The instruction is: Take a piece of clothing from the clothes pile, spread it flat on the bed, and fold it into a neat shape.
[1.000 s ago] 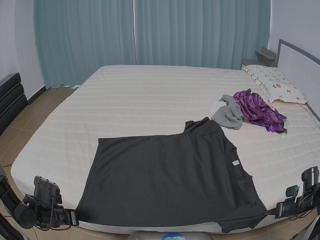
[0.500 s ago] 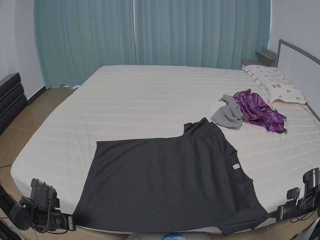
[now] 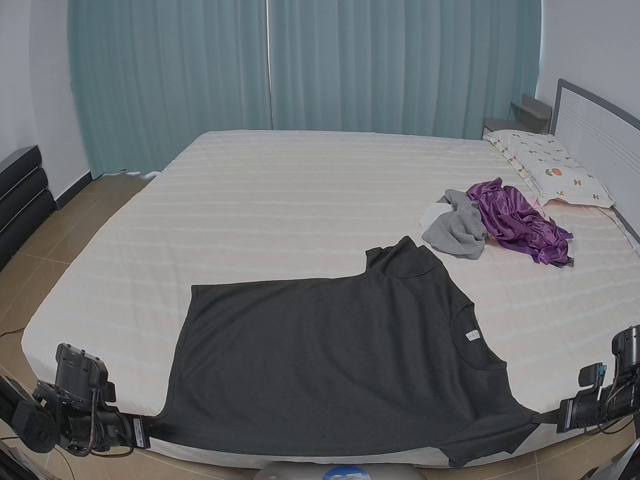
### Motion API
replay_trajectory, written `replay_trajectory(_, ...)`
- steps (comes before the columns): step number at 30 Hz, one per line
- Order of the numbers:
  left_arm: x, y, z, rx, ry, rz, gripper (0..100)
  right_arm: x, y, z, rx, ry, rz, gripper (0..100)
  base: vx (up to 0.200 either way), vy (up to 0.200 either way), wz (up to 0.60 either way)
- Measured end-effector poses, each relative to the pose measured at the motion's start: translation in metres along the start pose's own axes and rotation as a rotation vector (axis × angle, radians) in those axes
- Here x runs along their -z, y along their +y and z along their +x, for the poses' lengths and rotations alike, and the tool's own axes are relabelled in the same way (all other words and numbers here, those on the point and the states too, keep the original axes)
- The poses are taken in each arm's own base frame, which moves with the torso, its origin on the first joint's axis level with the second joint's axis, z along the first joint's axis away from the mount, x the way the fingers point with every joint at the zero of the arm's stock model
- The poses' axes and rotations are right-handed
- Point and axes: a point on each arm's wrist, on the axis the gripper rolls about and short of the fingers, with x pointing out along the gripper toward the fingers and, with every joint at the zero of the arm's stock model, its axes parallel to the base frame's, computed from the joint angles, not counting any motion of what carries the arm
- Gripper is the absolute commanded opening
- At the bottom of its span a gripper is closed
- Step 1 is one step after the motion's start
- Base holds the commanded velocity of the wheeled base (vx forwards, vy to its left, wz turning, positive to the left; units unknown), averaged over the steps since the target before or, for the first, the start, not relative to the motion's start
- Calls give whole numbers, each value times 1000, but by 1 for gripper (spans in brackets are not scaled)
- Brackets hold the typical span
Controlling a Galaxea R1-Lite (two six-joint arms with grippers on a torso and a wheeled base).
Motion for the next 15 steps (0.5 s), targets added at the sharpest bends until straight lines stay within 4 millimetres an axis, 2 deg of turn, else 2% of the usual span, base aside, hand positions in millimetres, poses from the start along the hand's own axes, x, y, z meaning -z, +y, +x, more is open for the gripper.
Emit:
replay_trajectory(8, -34, -10, 3, 28, -95, -106, 0, -32, 2, 2, -22, -67, 1, 0, 0, 0, 0)
replay_trajectory(15, -64, -16, 11, 33, -151, -136, 0, -65, 6, 13, -47, -87, -8, 0, 0, 0, 0)
